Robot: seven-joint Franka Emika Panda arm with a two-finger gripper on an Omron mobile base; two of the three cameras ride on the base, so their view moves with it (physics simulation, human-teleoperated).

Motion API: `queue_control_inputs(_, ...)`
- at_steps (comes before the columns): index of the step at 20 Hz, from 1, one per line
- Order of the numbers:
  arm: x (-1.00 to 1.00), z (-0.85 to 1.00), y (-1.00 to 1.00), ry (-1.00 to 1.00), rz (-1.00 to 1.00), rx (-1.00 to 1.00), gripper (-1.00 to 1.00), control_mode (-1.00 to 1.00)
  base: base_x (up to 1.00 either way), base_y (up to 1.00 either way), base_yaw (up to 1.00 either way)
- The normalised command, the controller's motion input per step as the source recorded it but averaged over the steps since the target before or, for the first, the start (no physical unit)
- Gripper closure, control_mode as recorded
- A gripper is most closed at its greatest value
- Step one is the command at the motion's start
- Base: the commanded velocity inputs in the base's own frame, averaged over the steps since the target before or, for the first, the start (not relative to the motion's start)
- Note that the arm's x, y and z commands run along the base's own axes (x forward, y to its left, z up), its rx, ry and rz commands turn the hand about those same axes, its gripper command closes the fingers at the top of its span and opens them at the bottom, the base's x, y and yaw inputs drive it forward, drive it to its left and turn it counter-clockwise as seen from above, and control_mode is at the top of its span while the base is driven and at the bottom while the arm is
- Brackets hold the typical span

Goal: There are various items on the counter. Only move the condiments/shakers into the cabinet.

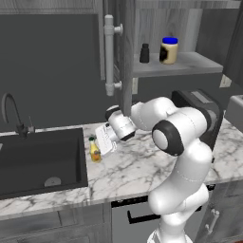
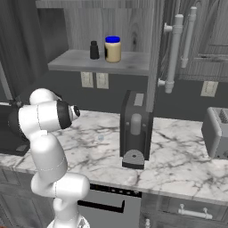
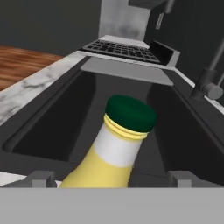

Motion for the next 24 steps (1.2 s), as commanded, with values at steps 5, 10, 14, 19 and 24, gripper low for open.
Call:
queue_control_inputs(5,0.07,-0.03,0.00,0.01,0.00,0.00,1.00,-1.00,0.00,0.00,0.00)
queue_control_inputs(10,0.00,0.00,0.00,0.00,0.00,0.00,1.00,-1.00,0.00,0.00,0.00)
queue_control_inputs(14,-0.32,0.04,0.00,-0.02,-0.01,0.00,1.00,-1.00,0.00,0.00,0.00)
queue_control_inputs(19,-0.98,0.34,-0.30,-0.11,-0.08,0.05,1.00,-1.00,0.00,0.00,0.00)
queue_control_inputs(24,-1.00,0.50,-0.70,-0.12,-0.09,0.12,1.00,-1.00,0.00,0.00,0.00)
